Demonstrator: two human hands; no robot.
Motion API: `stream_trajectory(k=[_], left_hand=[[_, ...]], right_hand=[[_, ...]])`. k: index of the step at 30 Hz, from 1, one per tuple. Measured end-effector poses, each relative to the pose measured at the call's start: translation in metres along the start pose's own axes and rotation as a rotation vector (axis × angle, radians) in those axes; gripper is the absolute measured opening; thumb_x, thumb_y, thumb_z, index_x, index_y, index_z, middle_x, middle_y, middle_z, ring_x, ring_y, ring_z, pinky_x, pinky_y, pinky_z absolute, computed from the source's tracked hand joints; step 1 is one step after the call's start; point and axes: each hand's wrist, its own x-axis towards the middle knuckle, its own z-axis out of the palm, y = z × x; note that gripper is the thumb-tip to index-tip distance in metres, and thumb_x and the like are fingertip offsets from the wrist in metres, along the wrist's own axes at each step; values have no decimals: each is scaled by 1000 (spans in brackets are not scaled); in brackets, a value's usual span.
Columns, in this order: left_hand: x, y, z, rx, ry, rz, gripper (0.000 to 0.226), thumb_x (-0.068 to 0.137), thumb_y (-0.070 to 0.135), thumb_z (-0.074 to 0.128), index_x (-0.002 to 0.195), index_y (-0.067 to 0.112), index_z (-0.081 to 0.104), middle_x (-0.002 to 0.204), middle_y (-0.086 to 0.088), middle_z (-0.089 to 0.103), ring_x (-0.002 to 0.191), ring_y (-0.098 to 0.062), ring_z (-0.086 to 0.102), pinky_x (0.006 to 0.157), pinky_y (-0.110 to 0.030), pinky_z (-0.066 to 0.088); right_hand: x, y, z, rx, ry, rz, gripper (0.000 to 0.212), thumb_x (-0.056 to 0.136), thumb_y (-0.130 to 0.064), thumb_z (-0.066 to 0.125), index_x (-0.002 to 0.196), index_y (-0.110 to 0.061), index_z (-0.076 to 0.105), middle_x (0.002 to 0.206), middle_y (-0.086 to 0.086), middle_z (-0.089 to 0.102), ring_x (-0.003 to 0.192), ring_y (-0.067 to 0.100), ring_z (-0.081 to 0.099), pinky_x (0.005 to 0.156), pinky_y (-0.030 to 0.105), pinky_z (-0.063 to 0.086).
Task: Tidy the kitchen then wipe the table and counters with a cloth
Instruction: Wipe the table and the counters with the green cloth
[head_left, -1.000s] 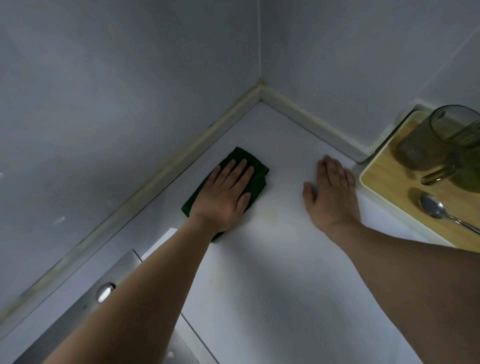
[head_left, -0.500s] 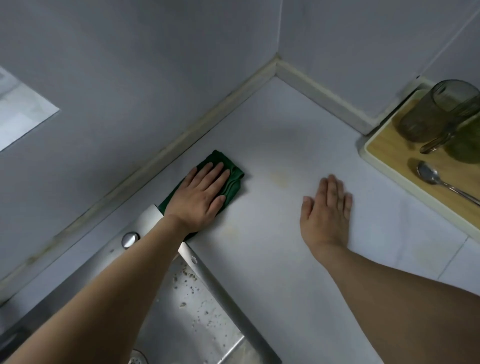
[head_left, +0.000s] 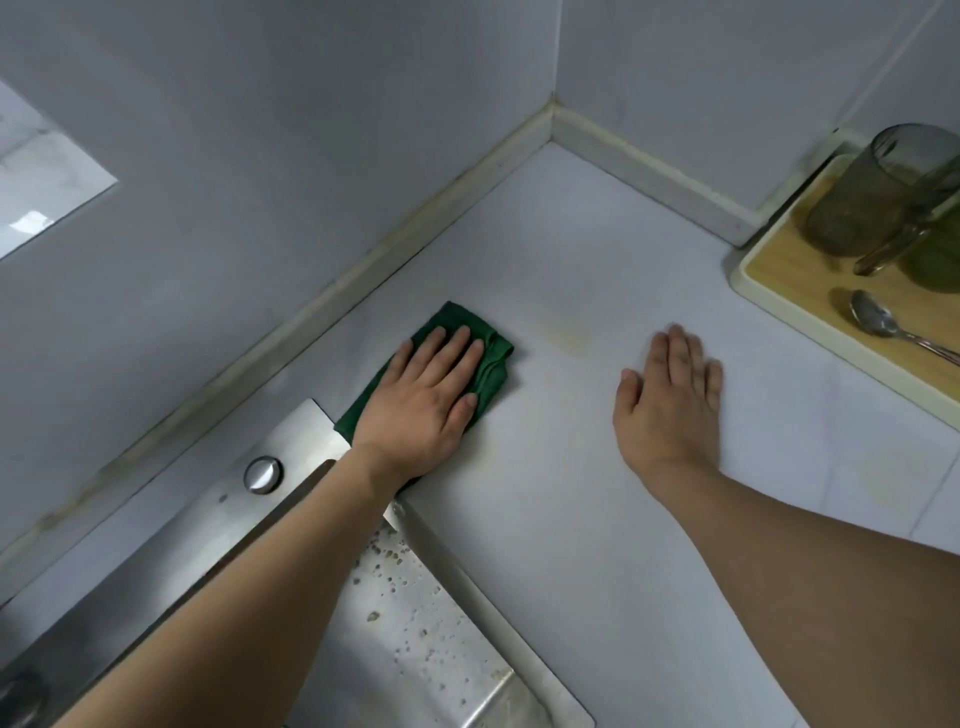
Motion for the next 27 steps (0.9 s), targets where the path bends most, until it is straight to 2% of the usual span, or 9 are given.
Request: stream_trajectory(k=[9, 11, 14, 16, 19, 23, 27], left_hand=[[13, 10, 1, 23, 13, -37, 62, 96, 50, 3, 155, 31, 2, 162, 9, 0, 149, -14, -5, 120, -37, -6], [31, 18, -1, 20, 16, -55, 63, 95, 50, 1, 154, 31, 0, 162, 9, -2, 149, -14, -7, 120, -37, -8], [63, 25, -5, 17, 14, -40, 65, 92, 51, -3, 154, 31, -3, 162, 9, -3, 149, -14, -7, 120, -37, -9], [83, 29, -7, 34, 21, -19, 67, 91, 51, -4, 154, 29, -1, 162, 8, -2, 149, -14, -6, 120, -37, -9], [109, 33, -10, 34, 36, 6, 64, 94, 47, 3, 155, 27, 3, 163, 6, 2, 149, -15, -2, 120, -37, -6], [165, 41, -10, 52, 50, 70, 63, 96, 44, 7, 155, 24, 8, 163, 1, 7, 149, -20, 4, 121, -41, 1], [220, 59, -11, 38, 69, 39, 56, 102, 39, 16, 155, 23, 5, 163, 0, 4, 149, -21, 3, 121, -43, 1]], right_hand=[[-1, 0, -2, 37, 11, -5, 59, 100, -34, 28, 151, -5, 18, 160, 9, 13, 148, 22, 7, 121, 39, 0], [0, 2, -8, 60, 11, -15, 57, 99, -33, 33, 150, -7, 25, 159, 8, 20, 147, 22, 15, 120, 37, 6], [13, 12, -22, 96, 75, -31, 49, 98, -30, 40, 142, -8, 41, 148, 10, 40, 134, 25, 36, 111, 37, 24], [25, 25, -26, 66, 121, -12, 48, 97, -30, 41, 139, -7, 43, 142, 12, 44, 129, 28, 40, 109, 40, 28], [31, 37, -23, 29, 102, 69, 55, 99, -35, 32, 145, -5, 33, 150, 16, 32, 139, 32, 27, 118, 44, 18], [37, 38, -15, 31, 38, 59, 58, 100, -37, 22, 152, -12, 18, 160, 9, 13, 146, 29, 6, 120, 41, 0], [40, 43, -13, 39, 48, 63, 66, 94, -43, 5, 154, -16, 15, 161, 5, 8, 148, 24, 1, 121, 38, -4]])
